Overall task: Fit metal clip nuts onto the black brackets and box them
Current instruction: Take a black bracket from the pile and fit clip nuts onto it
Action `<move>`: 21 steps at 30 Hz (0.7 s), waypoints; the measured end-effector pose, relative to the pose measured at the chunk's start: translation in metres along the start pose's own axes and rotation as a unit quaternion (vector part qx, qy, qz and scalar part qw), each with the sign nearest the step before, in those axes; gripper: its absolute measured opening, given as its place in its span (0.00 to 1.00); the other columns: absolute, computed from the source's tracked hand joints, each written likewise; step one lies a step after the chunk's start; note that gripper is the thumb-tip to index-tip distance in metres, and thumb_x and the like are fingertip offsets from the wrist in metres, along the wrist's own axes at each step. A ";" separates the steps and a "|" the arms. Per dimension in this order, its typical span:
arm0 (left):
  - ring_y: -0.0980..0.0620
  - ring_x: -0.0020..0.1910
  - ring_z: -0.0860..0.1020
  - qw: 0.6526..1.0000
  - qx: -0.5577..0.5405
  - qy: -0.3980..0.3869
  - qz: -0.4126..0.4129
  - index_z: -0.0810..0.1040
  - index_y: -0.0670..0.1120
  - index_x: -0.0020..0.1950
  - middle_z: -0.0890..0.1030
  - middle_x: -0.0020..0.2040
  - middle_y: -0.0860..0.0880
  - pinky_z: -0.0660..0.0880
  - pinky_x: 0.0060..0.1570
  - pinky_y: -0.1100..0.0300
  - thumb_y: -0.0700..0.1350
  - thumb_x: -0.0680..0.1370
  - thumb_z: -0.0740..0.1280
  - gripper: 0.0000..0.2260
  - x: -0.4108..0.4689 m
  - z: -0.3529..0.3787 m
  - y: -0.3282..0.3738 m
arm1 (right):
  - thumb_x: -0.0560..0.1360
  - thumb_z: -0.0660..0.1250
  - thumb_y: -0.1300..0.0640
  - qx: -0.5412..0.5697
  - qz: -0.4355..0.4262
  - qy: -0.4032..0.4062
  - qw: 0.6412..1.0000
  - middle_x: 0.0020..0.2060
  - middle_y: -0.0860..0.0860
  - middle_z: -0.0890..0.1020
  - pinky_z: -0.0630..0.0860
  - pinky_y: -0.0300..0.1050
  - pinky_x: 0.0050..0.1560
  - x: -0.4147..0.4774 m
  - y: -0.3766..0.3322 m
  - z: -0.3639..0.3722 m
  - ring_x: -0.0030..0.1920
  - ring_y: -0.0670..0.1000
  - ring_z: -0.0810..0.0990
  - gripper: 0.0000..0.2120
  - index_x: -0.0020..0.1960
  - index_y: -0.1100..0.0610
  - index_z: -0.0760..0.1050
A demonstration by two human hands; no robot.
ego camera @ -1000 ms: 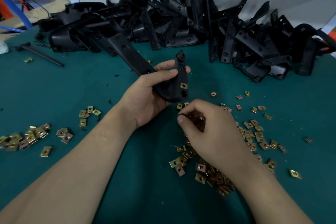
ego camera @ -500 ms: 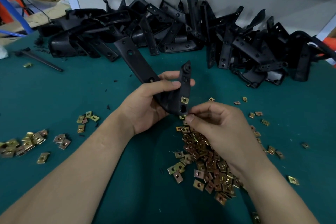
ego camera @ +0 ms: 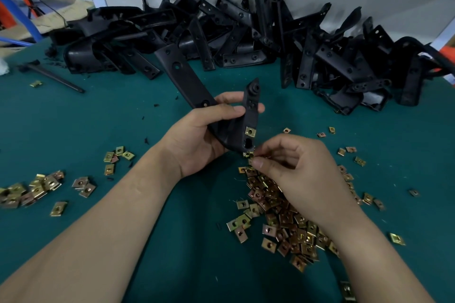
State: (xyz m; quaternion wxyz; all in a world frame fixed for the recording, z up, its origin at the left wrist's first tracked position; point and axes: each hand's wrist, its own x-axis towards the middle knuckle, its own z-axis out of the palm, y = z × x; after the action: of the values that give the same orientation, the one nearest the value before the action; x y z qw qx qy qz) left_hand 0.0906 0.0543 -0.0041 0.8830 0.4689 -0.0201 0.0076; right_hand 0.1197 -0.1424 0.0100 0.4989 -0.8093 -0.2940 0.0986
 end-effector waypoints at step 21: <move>0.54 0.44 0.84 0.998 -0.054 0.033 0.020 0.80 0.46 0.57 0.86 0.55 0.47 0.80 0.39 0.58 0.38 0.77 0.66 0.11 -0.002 0.003 0.004 | 0.69 0.77 0.39 -0.224 -0.085 -0.292 0.926 0.50 0.35 0.72 0.63 0.29 0.57 -0.017 -0.019 0.002 0.60 0.35 0.65 0.11 0.49 0.39 0.83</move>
State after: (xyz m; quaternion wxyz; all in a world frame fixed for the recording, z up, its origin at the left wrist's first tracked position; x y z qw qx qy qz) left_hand 0.0887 0.0544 0.0007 0.9069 0.4194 -0.0005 0.0396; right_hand 0.0982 -0.1449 0.0232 0.2028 -0.8071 -0.5093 0.2194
